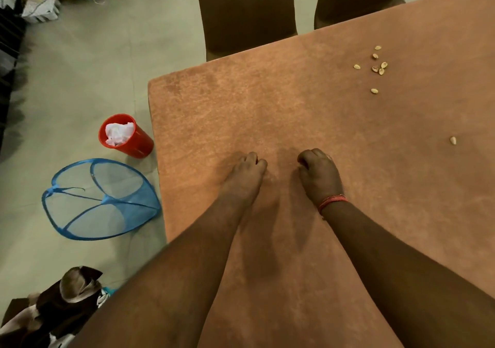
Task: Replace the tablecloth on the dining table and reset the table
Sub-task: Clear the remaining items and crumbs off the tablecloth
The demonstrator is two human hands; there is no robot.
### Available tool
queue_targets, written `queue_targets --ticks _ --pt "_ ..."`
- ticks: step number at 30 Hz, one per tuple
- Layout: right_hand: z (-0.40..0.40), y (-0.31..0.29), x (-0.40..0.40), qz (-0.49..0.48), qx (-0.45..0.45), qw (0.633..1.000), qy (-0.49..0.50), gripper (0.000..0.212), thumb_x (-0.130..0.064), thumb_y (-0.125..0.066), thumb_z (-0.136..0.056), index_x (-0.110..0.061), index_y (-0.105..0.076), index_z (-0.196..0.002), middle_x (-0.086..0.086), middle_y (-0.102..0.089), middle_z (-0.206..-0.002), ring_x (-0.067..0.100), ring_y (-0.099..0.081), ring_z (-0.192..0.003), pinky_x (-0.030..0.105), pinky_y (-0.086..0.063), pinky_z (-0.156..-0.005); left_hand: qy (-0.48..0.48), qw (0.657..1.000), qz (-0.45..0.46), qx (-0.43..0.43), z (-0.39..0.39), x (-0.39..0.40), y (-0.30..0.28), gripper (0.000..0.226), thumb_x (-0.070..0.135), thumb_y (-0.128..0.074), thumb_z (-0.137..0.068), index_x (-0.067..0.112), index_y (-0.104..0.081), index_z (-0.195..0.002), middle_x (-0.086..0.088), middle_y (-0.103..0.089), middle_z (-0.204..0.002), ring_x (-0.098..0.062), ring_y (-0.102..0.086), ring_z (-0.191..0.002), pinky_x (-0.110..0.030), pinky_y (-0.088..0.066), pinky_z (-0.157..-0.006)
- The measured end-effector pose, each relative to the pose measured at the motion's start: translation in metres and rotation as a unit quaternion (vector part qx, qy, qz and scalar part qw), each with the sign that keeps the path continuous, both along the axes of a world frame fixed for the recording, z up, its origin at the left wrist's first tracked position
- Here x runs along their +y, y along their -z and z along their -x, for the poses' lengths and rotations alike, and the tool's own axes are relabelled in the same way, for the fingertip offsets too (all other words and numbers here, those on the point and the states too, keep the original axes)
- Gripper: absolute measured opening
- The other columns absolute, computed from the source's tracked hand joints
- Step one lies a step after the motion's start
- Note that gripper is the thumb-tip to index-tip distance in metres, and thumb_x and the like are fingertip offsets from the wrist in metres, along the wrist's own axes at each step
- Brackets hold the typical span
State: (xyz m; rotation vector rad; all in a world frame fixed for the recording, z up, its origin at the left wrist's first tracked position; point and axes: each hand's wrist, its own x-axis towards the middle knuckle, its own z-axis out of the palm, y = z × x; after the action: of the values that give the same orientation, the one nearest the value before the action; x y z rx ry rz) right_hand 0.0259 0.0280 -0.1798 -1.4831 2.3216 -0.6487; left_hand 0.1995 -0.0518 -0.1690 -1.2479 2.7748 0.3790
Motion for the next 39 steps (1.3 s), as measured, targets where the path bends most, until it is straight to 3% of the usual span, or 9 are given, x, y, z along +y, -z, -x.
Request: queue_targets --ticks 7,13,15,17,20,24,27,33,39 --pt "-0.031 -0.012 0.039 0.057 -0.217 0.955 0.193 0.009 -0.009 -0.065 -0.091 -0.018 -0.066 -0.095 -0.005 -0.062 -0.098 0.01 -0.058 -0.089 0.016 -0.044 -0.078 -0.123 0.981 -0.092 0.119 -0.016 0.021 -0.005 0.017 0.001 -0.05 -0.091 0.013 -0.058 -0.099 -0.003 -0.048 -0.099 -0.018 -0.047 -0.087 -0.028 -0.033 -0.07" --pt "-0.05 -0.035 0.09 0.191 -0.511 0.759 0.356 0.015 -0.001 -0.064 -0.091 -0.013 -0.06 -0.086 0.005 -0.061 -0.087 0.018 -0.061 -0.079 0.029 -0.054 -0.077 -0.159 0.937 -0.222 0.218 -0.012 0.064 -0.013 0.02 0.0 -0.049 -0.092 0.018 -0.053 -0.084 -0.007 -0.054 -0.101 -0.022 -0.053 -0.087 -0.029 -0.039 -0.071" --pt "-0.063 -0.054 0.116 0.266 -0.581 0.666 0.385 0.022 0.007 -0.06 -0.092 -0.012 -0.054 -0.083 0.004 -0.056 -0.081 0.017 -0.058 -0.075 0.027 -0.054 -0.074 -0.22 0.874 -0.33 0.279 -0.012 0.085 -0.029 0.027 -0.001 -0.045 -0.091 0.022 -0.053 -0.08 -0.007 -0.058 -0.09 -0.026 -0.059 -0.08 -0.035 -0.048 -0.069" --pt "-0.082 -0.073 0.144 0.297 -0.605 0.624 0.395 0.028 0.01 -0.056 -0.093 -0.014 -0.05 -0.08 0.003 -0.052 -0.075 0.015 -0.055 -0.069 0.026 -0.052 -0.071 -0.261 0.801 -0.437 0.315 -0.009 0.111 -0.054 0.027 -0.005 -0.039 -0.093 0.016 -0.055 -0.085 -0.006 -0.055 -0.077 -0.019 -0.053 -0.066 -0.03 -0.045 -0.061" --pt "-0.11 -0.101 0.177 0.279 -0.567 0.683 0.366 0.025 0.009 -0.059 -0.091 -0.013 -0.053 -0.081 0.005 -0.056 -0.073 0.022 -0.055 -0.074 0.034 -0.052 -0.074 -0.313 0.694 -0.558 0.329 -0.013 0.151 -0.091 0.03 -0.003 -0.034 -0.1 0.007 -0.056 -0.083 -0.008 -0.047 -0.071 -0.017 -0.04 -0.058 -0.028 -0.035 -0.053" --pt "-0.13 -0.149 0.196 0.128 -0.36 0.879 0.286 0.006 -0.011 -0.068 -0.088 -0.015 -0.066 -0.091 0.004 -0.07 -0.089 0.022 -0.068 -0.087 0.036 -0.057 -0.083 -0.328 0.588 -0.672 0.309 -0.018 0.187 -0.119 0.041 0.031 -0.04 -0.104 0.001 -0.067 -0.104 -0.012 -0.063 -0.078 -0.019 -0.055 -0.067 -0.031 -0.049 -0.061" --pt "-0.137 -0.173 0.21 0.017 -0.142 0.975 0.171 0.017 -0.013 -0.059 -0.093 -0.018 -0.068 -0.106 0.001 -0.068 -0.105 0.017 -0.063 -0.097 0.032 -0.053 -0.089 -0.299 0.519 -0.733 0.323 -0.017 0.21 -0.131 0.055 0.045 -0.032 -0.105 0.005 -0.069 -0.112 -0.017 -0.073 -0.1 -0.027 -0.067 -0.096 -0.039 -0.056 -0.082" --pt "-0.121 -0.184 0.251 0.029 -0.071 0.989 0.13 0.019 -0.015 -0.055 -0.096 -0.019 -0.068 -0.108 -0.001 -0.067 -0.107 0.016 -0.06 -0.098 0.033 -0.052 -0.09 -0.264 0.585 -0.704 0.304 -0.003 0.239 -0.138 0.048 0.037 -0.036 -0.103 0.006 -0.073 -0.111 -0.02 -0.073 -0.11 -0.032 -0.066 -0.109 -0.043 -0.051 -0.098" --pt "-0.1 -0.162 0.309 0.053 -0.096 0.988 0.107 0.016 -0.019 -0.058 -0.097 -0.024 -0.066 -0.109 -0.008 -0.062 -0.107 0.008 -0.06 -0.097 0.03 -0.053 -0.091 -0.279 0.681 -0.631 0.246 0.009 0.282 -0.137 0.039 0.034 -0.045 -0.101 0.01 -0.071 -0.086 -0.002 -0.052 -0.059 -0.013 -0.038 -0.053 -0.026 -0.034 -0.049"
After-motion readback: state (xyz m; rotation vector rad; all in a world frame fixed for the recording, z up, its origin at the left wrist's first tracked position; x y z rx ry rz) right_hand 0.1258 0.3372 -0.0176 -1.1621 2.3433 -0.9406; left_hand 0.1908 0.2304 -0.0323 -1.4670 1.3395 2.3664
